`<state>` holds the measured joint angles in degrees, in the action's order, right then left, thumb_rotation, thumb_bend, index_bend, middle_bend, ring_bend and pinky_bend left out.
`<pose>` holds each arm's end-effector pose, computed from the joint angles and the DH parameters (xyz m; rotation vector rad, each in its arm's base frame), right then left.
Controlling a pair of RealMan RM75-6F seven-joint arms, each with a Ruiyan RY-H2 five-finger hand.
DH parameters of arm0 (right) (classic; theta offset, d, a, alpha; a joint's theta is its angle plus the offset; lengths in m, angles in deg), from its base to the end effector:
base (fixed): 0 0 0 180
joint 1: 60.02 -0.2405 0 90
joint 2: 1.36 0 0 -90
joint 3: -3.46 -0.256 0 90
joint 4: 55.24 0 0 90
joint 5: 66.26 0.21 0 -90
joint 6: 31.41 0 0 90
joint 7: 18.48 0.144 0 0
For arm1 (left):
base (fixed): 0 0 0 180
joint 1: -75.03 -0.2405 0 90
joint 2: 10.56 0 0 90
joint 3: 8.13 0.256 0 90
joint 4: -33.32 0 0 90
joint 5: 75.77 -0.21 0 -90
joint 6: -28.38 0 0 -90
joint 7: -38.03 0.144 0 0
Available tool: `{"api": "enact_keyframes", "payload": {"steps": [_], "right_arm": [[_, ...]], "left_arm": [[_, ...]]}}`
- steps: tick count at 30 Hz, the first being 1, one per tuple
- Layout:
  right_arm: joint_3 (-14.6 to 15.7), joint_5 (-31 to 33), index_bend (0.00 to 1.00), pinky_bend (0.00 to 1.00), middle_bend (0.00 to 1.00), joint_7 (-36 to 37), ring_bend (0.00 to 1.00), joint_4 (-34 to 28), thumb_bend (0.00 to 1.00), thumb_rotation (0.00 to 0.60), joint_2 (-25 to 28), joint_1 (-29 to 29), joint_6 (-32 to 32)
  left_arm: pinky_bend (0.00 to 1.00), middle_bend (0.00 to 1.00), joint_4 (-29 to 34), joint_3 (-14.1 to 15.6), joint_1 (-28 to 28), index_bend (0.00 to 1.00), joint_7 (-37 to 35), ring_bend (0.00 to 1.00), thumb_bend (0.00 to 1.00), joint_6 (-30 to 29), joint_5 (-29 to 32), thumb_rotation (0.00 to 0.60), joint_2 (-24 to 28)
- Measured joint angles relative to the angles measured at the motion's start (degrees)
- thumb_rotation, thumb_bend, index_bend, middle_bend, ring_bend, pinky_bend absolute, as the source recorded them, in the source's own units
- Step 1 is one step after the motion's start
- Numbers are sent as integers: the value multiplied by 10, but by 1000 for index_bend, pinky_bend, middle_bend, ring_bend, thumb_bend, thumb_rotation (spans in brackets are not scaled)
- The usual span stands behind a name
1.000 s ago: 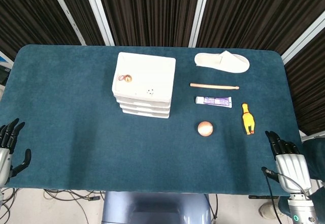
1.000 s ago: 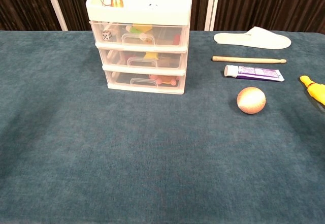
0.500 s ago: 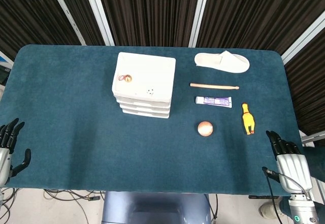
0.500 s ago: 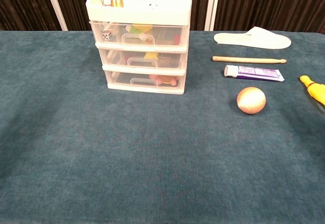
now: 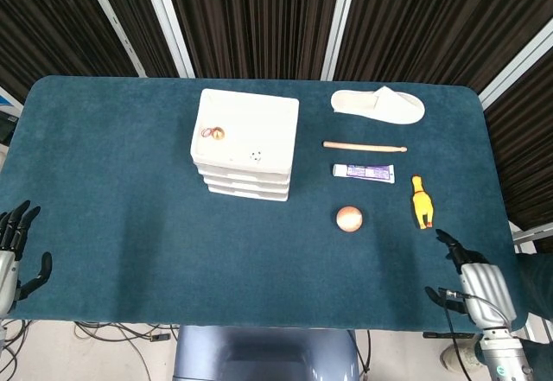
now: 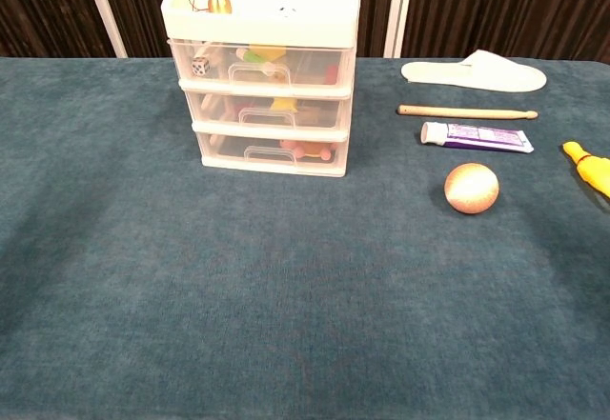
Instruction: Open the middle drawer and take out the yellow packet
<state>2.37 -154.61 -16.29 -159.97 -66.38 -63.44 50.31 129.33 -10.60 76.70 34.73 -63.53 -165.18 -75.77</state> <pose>-0.2667 -0.1629 0.1248 1.3758 -1.1774 1.0607 -0.2926 0.1612 0.1598 -1.2931 -0.9347 -1.0726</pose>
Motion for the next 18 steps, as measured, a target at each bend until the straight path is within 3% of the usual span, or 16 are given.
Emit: {"api": "enact_keyframes", "payload": {"steps": [6,11,16,18], "right_arm": [[1,19,109,379,334,131,459,-3,292,600,2,-38,-83],[-16,53,91,456,403,141,524,-16,310,600,-10,-79,-143],[-42,98,91,673,454,127,589,-30,356,600,-51,-125,-189],[-51,108,91,707,472,121,604,-32,365,600,-75,-137,-200]], "left_arm": [[0,0,2,-1,0,32,-3,0,511,6,10,600,1],[0,0,6,-1,3,32,-7,0,511,16,15,600,4],[0,0,7,-4,3,32,-18,0,511,18,20,600,7],[0,0,7,-5,4,32,-22,0,511,19,22,600,8]]}}
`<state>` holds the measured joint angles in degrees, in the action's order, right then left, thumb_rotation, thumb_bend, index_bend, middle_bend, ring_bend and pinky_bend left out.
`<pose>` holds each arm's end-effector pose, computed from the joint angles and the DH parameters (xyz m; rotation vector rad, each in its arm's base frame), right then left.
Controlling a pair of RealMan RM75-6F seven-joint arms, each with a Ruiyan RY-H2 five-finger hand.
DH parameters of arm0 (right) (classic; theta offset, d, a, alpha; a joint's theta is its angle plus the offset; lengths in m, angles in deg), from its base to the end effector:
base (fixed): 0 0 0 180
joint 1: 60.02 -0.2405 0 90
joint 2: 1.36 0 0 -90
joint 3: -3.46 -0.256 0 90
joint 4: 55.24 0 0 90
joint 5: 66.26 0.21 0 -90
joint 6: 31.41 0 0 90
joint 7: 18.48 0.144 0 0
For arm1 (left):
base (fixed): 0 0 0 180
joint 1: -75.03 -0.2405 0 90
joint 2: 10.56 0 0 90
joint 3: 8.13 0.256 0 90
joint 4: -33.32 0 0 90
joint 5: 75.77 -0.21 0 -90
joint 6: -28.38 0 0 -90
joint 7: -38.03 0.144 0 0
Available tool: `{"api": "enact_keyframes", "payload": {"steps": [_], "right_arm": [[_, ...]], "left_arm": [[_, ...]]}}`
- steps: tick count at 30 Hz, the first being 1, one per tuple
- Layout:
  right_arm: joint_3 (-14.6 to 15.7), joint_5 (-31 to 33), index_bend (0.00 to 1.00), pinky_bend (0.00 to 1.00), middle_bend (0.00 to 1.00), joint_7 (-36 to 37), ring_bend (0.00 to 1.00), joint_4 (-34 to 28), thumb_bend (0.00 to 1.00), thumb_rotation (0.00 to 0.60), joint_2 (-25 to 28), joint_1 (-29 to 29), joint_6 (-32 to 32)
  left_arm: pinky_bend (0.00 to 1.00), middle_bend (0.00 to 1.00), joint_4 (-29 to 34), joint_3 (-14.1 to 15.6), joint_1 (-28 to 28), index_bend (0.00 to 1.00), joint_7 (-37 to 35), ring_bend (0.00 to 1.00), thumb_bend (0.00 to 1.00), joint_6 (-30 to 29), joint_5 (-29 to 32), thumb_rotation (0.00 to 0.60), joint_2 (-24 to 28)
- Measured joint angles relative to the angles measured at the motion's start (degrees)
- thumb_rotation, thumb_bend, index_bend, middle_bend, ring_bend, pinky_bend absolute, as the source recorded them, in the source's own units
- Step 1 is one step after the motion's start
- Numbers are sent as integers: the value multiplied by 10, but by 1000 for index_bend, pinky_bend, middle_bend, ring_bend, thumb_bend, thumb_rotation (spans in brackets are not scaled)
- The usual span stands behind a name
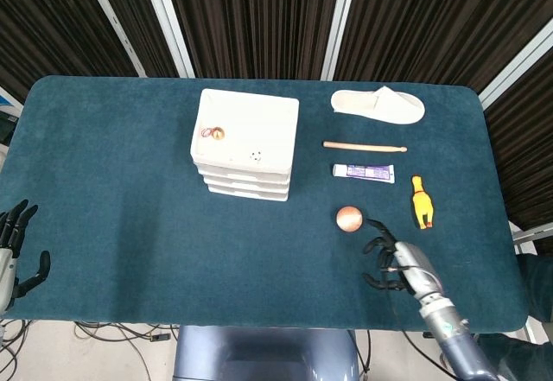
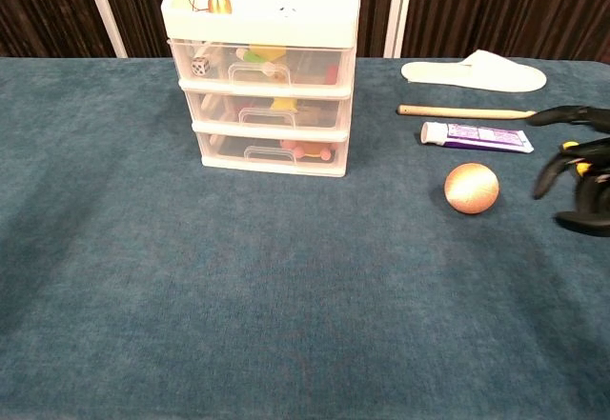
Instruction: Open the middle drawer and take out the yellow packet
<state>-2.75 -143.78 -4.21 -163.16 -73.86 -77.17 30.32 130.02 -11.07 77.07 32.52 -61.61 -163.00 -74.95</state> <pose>-0.2082 -0.2240 0.0534 1.4345 -1.6705 1.2279 -0.2965 0.1650 0.1616 -1.2674 -0.9907 -1.0698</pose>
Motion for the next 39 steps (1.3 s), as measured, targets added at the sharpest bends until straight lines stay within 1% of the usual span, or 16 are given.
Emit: {"api": "enact_keyframes", "payload": {"steps": [4,10,15,19,24,28,32,37,39], "right_arm": [[-13,20,91,757,512,-17,648,2,380,600,-48,-25,-17],[-30,60,83,760,523,-73,654,15,383,600,-119,-63,-36],[-39,106,50,760,567,-123,656,35,386,600,-174,-96,-53],[-56,144,8,771,612,-154,668,55,389,600,-204,-125,-66],[-82,186,0,793,661,-183,690,78,393,600,-240,-157,-71],[-96,208,0,820,672,-183,703,98,399,600,-261,-172,-75],[-105,220,0,857,674,-163,722,117,401,600,-276,-182,-89],[-114,231,0,892,729,-138,797,158,416,600,-302,-197,-108],[-120,233,0,903,743,-131,811,177,416,600,-315,-204,-112]], "left_arm": [[0,0,-1,-2,2,32,-8,0,511,4,4,600,1],[0,0,0,0,3,32,-5,0,511,9,4,600,1],[0,0,2,0,3,30,-7,0,511,11,7,600,2],[0,0,2,0,4,30,-9,0,511,13,7,600,3],[0,0,4,-1,5,30,-10,0,511,18,11,600,4],[0,0,6,-2,8,30,-10,0,511,23,15,600,5],[0,0,8,-4,9,30,-10,0,511,25,19,600,6],[0,0,8,-5,9,30,-11,0,511,27,22,600,7],[0,0,8,-4,9,30,-11,0,511,27,22,600,7]]}}
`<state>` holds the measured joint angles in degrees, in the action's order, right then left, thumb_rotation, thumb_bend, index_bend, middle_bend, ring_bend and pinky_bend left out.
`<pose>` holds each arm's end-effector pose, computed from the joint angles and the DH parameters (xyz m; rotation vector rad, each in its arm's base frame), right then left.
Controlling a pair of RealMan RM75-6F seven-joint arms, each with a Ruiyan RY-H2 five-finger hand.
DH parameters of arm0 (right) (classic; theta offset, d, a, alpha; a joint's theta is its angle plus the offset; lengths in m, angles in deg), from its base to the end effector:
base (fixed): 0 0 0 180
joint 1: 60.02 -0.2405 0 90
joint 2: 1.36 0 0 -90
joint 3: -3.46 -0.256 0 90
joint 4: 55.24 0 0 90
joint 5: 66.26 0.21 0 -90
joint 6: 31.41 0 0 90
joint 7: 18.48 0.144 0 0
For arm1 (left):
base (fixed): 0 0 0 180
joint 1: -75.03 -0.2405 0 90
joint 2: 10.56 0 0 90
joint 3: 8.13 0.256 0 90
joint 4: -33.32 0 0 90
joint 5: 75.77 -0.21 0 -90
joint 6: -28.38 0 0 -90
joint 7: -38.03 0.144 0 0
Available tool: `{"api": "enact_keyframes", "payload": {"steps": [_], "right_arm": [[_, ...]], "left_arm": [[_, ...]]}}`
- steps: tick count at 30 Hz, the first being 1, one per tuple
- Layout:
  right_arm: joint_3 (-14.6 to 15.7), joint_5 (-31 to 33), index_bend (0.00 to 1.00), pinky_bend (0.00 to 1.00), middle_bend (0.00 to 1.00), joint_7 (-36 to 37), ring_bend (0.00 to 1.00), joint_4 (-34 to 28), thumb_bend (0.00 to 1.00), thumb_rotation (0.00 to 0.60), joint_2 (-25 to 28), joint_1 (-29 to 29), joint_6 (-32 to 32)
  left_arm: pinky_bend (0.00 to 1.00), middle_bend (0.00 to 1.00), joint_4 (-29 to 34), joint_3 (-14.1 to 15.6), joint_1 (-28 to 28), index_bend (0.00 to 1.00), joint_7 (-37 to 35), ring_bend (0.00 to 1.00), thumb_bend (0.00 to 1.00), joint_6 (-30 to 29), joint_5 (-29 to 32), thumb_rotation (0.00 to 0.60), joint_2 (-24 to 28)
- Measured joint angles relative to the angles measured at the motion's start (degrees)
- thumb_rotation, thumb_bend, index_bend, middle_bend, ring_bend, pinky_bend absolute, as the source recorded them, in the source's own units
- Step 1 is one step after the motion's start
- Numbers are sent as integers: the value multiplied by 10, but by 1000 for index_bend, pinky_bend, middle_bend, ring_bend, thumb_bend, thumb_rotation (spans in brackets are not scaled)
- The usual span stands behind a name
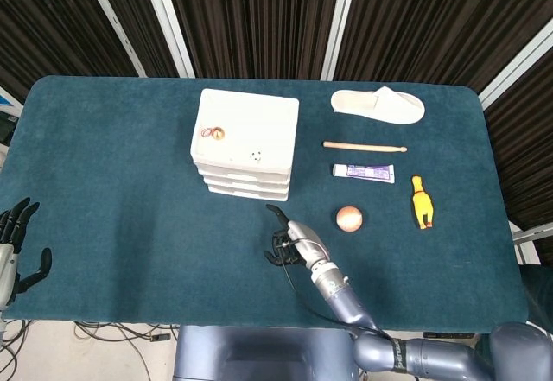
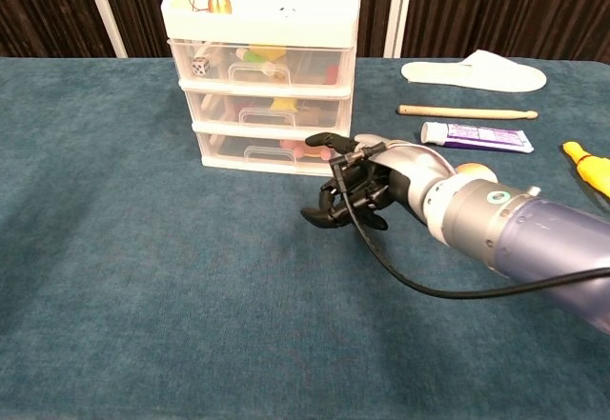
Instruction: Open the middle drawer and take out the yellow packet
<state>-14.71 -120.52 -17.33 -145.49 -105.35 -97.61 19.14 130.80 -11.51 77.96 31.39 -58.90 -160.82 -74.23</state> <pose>-0.0865 -0.2936 -0.0877 1.5183 -1.8866 1.2649 -0.2990 0.1713 0.1608 -1.2590 -1.0424 -1.0542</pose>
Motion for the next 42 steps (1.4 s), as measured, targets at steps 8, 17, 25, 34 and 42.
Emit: {"api": "enact_keyframes", "payload": {"steps": [8,17,25,34,42], "right_arm": [[-25,15,0,930,772,4,847,51,449,600,-38,-31,-1],[-47,48,0,939,803,4,860,87,477,600,-65,-54,-6],[-67,80,0,942,808,17,863,113,485,600,-82,-72,-24],[-77,81,0,942,808,31,863,150,488,600,-103,-92,-40],[-88,81,0,944,809,49,864,171,498,600,-113,-106,-55]], "left_arm": [[0,0,1,1,1,30,5,0,511,5,2,600,0],[0,0,2,2,2,29,7,0,511,8,4,600,1],[0,0,0,2,2,28,4,0,511,8,3,600,1],[0,0,1,1,3,28,-1,0,511,12,9,600,3],[0,0,4,0,5,28,-1,0,511,17,13,600,4]]}}
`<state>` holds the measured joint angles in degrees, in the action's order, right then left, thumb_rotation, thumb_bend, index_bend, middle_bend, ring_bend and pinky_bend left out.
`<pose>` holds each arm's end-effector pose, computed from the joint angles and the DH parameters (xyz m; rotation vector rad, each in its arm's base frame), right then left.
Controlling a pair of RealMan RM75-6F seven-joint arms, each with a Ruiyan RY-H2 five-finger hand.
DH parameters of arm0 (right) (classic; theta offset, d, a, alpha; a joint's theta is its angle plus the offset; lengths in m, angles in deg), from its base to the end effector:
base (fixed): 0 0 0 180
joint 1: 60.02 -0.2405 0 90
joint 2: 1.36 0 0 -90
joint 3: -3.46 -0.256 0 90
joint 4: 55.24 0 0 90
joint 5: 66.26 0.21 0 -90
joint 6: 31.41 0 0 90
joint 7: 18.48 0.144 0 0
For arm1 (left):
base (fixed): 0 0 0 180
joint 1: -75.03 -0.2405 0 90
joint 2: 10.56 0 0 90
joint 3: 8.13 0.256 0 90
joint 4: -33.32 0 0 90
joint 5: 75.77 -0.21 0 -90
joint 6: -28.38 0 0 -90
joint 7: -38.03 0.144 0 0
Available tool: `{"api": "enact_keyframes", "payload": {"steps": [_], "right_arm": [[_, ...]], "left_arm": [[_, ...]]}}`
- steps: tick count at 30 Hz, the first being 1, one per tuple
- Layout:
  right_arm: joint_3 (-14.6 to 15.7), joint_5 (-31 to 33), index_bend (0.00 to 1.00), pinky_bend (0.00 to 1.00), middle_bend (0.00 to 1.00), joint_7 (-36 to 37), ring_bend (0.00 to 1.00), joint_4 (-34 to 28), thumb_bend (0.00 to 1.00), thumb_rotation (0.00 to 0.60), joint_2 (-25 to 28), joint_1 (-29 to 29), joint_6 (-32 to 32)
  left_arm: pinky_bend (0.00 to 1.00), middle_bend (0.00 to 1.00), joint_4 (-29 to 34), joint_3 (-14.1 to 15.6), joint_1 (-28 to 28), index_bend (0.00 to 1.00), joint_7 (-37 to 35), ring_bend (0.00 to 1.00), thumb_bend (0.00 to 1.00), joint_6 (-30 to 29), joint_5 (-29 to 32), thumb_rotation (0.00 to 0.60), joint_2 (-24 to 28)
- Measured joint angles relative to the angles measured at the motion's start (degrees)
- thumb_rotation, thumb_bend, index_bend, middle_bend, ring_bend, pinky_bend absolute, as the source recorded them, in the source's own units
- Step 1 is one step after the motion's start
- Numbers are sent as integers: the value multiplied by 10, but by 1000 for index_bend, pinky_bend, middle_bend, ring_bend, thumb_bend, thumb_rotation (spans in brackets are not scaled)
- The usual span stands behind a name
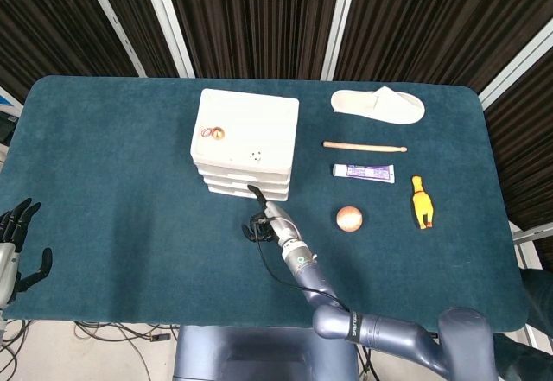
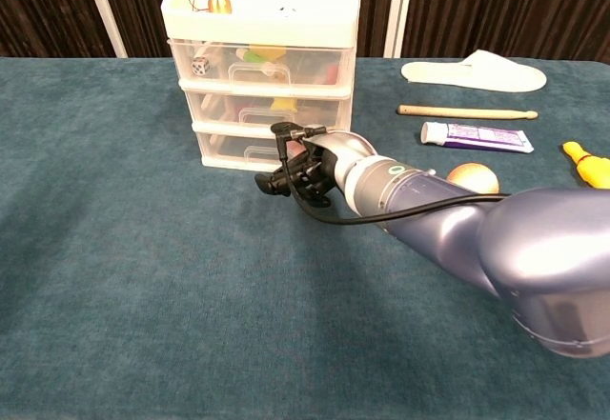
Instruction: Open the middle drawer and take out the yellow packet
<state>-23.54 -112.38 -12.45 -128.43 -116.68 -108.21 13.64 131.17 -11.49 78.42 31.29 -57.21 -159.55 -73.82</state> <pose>-0.0454 -0.3382 -0.1302 1.3657 -2.0367 1.3005 -0.3012 0.1736 0.1594 -1.2603 -1.0706 -1.0315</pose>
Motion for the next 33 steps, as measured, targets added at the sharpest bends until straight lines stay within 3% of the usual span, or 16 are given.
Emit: {"api": "enact_keyframes", "payload": {"steps": [33], "right_arm": [[-22,7,0,944,809,20,864,46,504,600,-27,-50,-24]], "left_arm": [[0,0,3,-4,0,28,1,0,511,1,9,600,2]]}}
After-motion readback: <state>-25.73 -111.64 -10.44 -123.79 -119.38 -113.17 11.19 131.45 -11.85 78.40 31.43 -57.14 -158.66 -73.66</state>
